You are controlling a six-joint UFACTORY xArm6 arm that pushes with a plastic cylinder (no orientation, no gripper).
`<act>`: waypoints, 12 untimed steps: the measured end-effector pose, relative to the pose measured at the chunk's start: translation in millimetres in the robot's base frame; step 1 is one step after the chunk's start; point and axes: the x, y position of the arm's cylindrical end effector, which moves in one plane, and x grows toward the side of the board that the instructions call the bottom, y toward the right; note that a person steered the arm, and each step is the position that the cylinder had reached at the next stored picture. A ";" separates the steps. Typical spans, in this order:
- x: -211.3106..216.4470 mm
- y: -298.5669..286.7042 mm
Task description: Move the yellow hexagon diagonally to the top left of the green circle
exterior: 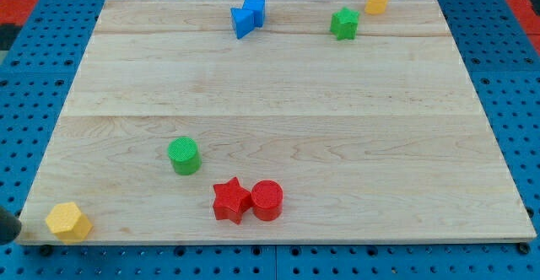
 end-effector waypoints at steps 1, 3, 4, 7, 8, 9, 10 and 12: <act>-0.8 12.3; -0.4 113.9; -10.5 143.9; -28.0 134.9; -25.6 160.6; -63.8 180.7; -80.9 153.5; -153.9 139.2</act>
